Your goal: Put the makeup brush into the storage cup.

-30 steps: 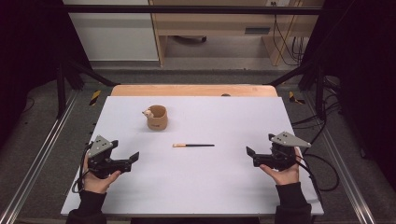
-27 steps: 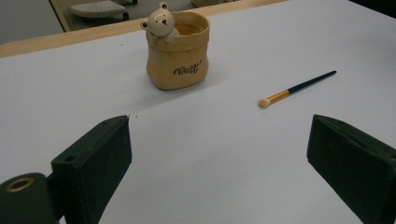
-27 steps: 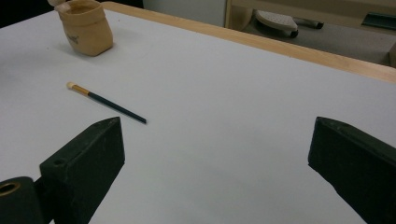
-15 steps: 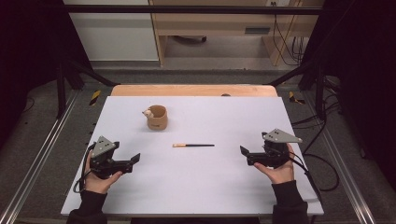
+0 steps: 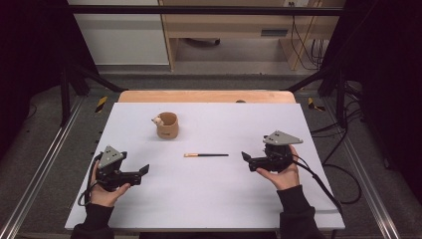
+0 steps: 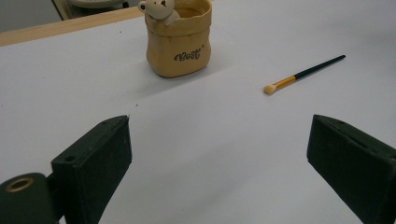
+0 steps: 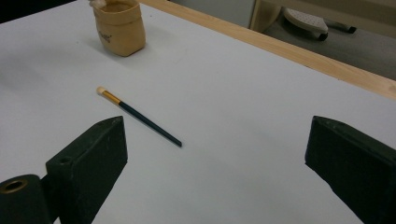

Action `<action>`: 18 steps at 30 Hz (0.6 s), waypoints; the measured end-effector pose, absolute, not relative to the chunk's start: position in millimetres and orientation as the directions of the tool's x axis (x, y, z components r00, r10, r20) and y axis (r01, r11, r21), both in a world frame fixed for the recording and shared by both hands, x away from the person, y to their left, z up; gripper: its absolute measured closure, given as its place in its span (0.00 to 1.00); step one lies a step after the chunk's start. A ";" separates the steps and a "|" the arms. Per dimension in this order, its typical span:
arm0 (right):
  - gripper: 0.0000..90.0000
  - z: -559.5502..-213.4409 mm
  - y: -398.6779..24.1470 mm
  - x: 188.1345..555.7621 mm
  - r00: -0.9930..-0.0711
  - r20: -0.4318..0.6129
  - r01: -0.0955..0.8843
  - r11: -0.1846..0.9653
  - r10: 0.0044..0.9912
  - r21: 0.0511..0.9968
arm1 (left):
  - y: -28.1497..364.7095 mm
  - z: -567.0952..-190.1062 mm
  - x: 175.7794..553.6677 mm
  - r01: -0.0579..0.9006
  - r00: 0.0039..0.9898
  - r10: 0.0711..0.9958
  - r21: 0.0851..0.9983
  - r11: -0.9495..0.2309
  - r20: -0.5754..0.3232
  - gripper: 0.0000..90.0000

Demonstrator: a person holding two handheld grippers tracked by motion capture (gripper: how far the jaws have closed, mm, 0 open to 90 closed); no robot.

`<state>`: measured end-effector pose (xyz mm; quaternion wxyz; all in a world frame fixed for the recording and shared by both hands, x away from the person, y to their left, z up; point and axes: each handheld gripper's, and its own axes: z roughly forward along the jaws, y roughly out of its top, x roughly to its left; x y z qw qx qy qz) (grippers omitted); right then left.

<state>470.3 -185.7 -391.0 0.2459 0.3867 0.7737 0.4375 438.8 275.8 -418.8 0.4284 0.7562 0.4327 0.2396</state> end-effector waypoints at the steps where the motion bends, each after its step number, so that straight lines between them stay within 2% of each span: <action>1: 0.07 -390.8 -182.4 472.1 -0.586 -0.043 0.383 0.323 0.810 0.866 | 276.1 -418.7 438.8 0.449 0.511 0.860 0.855 -0.258 -0.009 0.07; 18: 0.10 -401.8 -132.9 498.0 -0.651 -0.035 0.399 0.381 0.758 0.834 | 276.3 -419.1 438.8 0.452 0.516 0.857 0.851 -0.268 -0.004 0.07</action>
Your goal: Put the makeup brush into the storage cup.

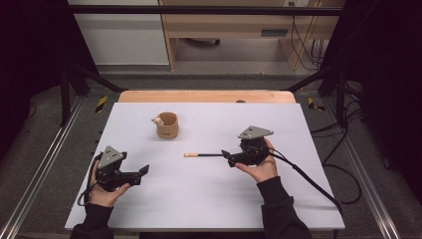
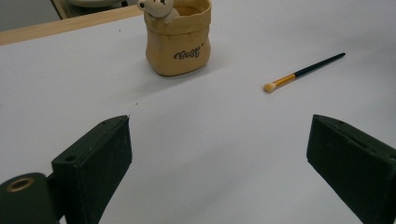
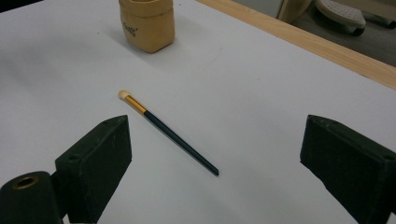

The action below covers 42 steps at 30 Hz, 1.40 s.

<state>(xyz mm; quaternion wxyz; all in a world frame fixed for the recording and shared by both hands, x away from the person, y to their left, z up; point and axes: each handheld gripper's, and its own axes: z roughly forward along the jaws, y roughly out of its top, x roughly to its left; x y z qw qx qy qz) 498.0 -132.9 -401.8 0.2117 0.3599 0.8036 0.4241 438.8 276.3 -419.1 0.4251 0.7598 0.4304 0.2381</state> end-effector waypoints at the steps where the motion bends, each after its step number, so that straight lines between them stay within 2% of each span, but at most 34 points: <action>1: 0.10 -402.6 -130.7 499.3 -0.656 -0.034 0.401 0.385 0.754 0.831 | 276.3 -419.3 439.0 0.452 0.516 0.857 0.851 -0.268 -0.004 0.07; 27: 0.17 -420.8 -80.9 528.7 -0.716 -0.045 0.410 0.472 0.697 0.780 | 273.3 -419.4 440.6 0.450 0.534 0.846 0.843 -0.296 0.012 0.07; 42: 0.30 -450.4 -68.5 542.4 -0.720 -0.003 0.460 0.481 0.694 0.746 | 271.4 -419.1 440.9 0.448 0.543 0.839 0.840 -0.307 0.017 0.07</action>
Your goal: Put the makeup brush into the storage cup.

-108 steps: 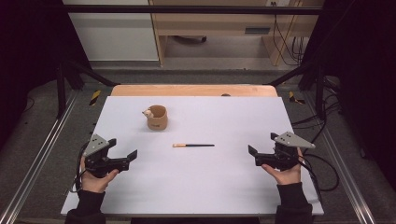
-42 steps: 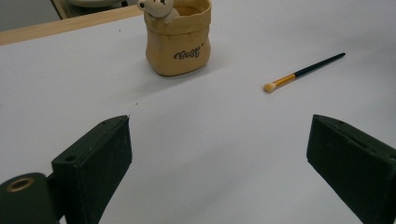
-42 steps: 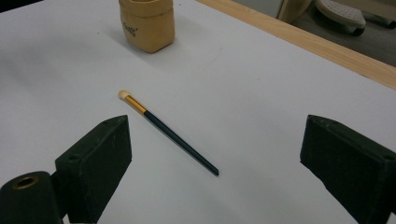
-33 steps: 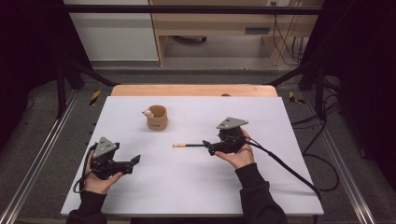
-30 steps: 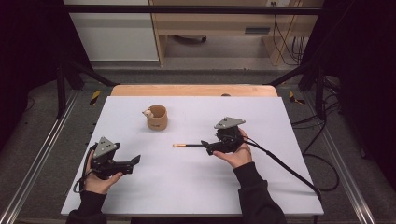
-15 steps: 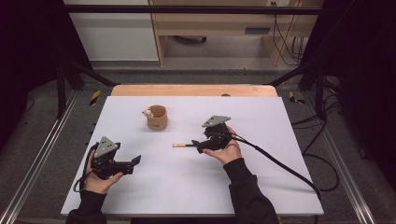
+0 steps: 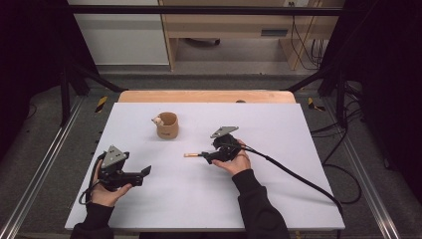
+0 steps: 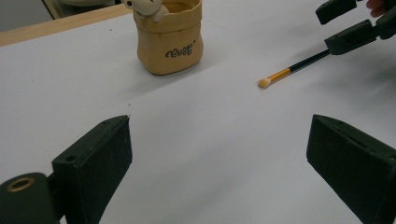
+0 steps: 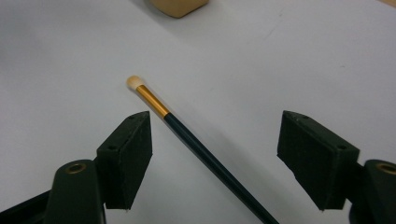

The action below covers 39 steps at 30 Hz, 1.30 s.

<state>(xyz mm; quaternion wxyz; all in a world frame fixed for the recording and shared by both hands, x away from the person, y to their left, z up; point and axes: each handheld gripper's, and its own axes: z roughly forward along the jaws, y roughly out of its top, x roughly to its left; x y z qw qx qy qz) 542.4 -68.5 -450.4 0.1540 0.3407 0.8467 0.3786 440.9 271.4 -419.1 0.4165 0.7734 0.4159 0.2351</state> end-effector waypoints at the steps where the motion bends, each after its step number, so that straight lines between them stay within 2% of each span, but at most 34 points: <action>1: 0.33 -454.4 -67.6 543.8 -0.722 -0.007 0.462 0.490 0.692 0.739 | 271.4 -419.3 441.0 0.448 0.543 0.840 0.840 -0.306 0.016 0.07; 15: 0.53 -475.9 -62.3 548.2 -0.737 -0.004 0.489 0.536 0.676 0.688 | 270.4 -420.9 441.6 0.448 0.548 0.836 0.835 -0.320 0.026 0.08; 30: 0.79 -473.9 -63.1 545.7 -0.729 -0.004 0.500 0.537 0.684 0.680 | 269.1 -421.2 441.5 0.448 0.548 0.836 0.835 -0.319 0.026 0.08; 39: 0.89 -473.3 -62.6 543.5 -0.725 -0.005 0.506 0.537 0.689 0.675 | 269.7 -421.2 441.5 0.448 0.546 0.837 0.835 -0.318 0.025 0.08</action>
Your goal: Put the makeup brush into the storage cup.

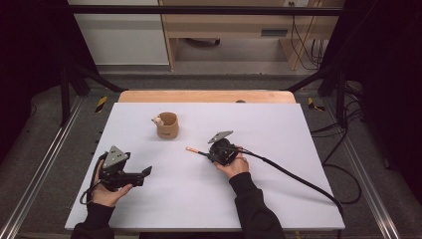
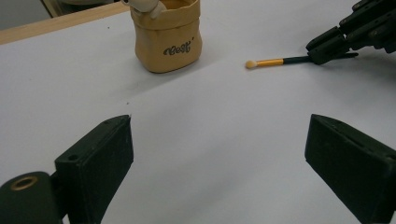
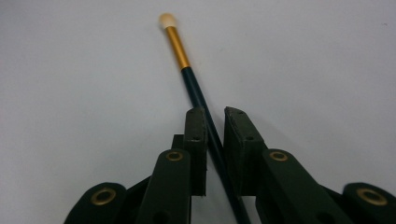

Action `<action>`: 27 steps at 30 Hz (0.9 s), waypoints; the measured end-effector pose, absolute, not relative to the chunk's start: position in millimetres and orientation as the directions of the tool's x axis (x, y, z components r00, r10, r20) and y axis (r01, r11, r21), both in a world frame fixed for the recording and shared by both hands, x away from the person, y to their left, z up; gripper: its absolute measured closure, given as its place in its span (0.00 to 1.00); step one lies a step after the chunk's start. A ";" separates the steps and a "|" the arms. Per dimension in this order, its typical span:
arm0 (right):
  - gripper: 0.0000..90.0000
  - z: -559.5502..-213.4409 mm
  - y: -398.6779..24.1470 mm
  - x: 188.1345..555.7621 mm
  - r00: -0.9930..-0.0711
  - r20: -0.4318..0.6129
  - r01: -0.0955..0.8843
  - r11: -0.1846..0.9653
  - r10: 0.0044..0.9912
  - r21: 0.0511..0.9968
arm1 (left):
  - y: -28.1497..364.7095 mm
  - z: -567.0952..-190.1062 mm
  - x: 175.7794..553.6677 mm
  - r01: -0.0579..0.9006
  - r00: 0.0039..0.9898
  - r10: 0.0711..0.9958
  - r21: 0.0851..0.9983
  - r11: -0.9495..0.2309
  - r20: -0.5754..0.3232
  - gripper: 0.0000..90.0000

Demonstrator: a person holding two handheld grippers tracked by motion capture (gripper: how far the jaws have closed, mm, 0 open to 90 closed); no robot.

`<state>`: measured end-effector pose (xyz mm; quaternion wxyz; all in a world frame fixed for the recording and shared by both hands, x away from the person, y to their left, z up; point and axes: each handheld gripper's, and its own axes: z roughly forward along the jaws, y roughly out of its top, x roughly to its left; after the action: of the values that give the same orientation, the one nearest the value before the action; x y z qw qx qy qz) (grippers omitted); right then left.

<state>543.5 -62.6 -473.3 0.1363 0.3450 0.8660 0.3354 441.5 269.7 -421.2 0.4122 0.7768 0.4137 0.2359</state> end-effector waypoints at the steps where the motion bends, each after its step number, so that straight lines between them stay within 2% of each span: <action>1: 0.90 -473.0 -62.8 543.2 -0.726 -0.004 0.507 0.539 0.687 0.672 | 269.7 -421.2 441.5 0.448 0.546 0.837 0.835 -0.318 0.025 0.08; 6: 0.93 -472.8 -62.7 541.3 -0.726 -0.009 0.506 0.543 0.688 0.670 | 269.5 -421.3 441.7 0.448 0.548 0.836 0.835 -0.319 0.026 0.08; 19: 0.93 -470.9 -61.6 536.5 -0.715 0.001 0.529 0.541 0.699 0.654 | 269.2 -421.1 441.6 0.447 0.550 0.834 0.835 -0.322 0.026 0.09; 21: 0.89 -469.9 -61.0 535.4 -0.719 0.009 0.529 0.540 0.695 0.655 | 269.4 -421.0 441.7 0.447 0.550 0.835 0.835 -0.321 0.026 0.09; 27: 0.85 -460.5 -63.9 535.4 -0.722 0.007 0.524 0.541 0.691 0.658 | 269.6 -420.6 441.6 0.447 0.553 0.833 0.833 -0.328 0.031 0.09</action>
<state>535.4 -63.9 -460.5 0.1277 0.3499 0.8684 0.3274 441.6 269.6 -420.6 0.4100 0.7800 0.4100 0.2352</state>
